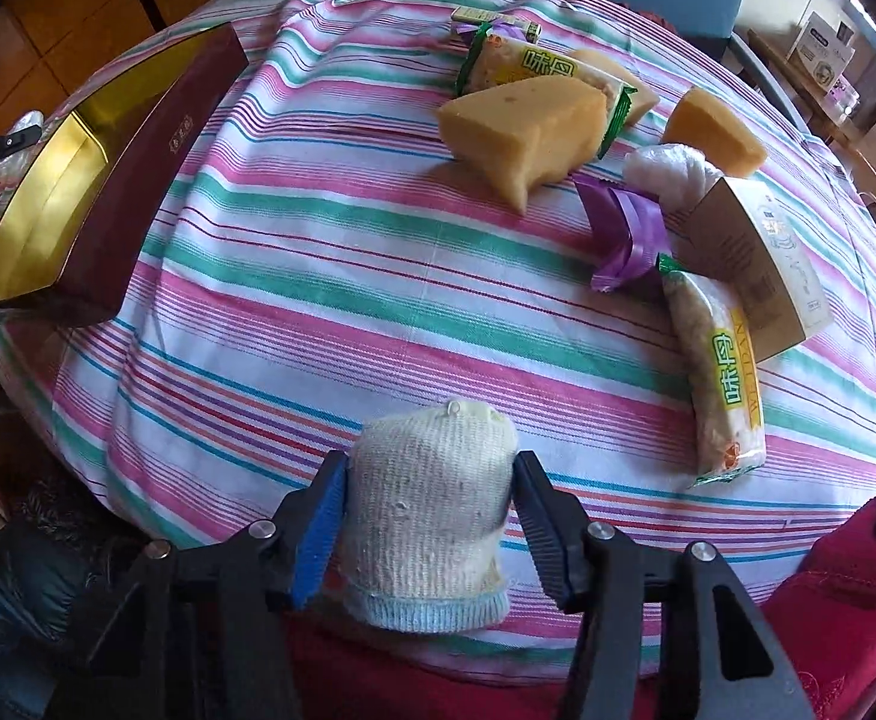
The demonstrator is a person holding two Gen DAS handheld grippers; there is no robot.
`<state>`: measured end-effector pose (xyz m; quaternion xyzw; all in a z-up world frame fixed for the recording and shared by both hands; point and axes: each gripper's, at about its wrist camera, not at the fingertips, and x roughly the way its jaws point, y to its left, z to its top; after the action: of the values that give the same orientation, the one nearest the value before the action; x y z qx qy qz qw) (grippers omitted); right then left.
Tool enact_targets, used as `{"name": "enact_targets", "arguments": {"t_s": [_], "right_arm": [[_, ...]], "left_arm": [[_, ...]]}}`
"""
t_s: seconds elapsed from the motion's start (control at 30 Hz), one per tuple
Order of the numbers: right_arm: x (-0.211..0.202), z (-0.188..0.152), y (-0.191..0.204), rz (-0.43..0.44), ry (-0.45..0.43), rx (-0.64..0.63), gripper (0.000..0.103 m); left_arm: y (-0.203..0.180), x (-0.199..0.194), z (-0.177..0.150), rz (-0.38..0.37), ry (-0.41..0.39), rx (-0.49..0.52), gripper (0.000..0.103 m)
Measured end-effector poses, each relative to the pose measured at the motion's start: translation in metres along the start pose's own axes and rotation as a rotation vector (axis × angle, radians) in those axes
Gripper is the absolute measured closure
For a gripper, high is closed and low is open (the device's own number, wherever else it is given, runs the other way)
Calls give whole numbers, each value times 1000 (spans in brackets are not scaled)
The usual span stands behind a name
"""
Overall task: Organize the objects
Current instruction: 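Carry the plastic bundle into the gold tray and open the left tool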
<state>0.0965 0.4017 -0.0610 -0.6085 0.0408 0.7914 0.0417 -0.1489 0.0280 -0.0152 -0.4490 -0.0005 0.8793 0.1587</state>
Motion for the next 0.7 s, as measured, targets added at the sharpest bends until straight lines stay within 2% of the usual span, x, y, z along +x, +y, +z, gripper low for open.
{"name": "enact_targets", "arguments": {"t_s": [0.23,0.4,0.6,0.7], "right_arm": [[2,-4,-6,-11,-4,-12,48],[3,-8,-12,-16,-7,-17,48],[3,-11,-23,-16,-5,-15,48],[3,-12,-30,-15,-4,-11,48]], "left_arm": [[6,32,19,34,27,12,67],[13,64,37,83,73,-9,67],[18,93,49,149,94,15,65],[22,97,47,160,98,10,54]]}}
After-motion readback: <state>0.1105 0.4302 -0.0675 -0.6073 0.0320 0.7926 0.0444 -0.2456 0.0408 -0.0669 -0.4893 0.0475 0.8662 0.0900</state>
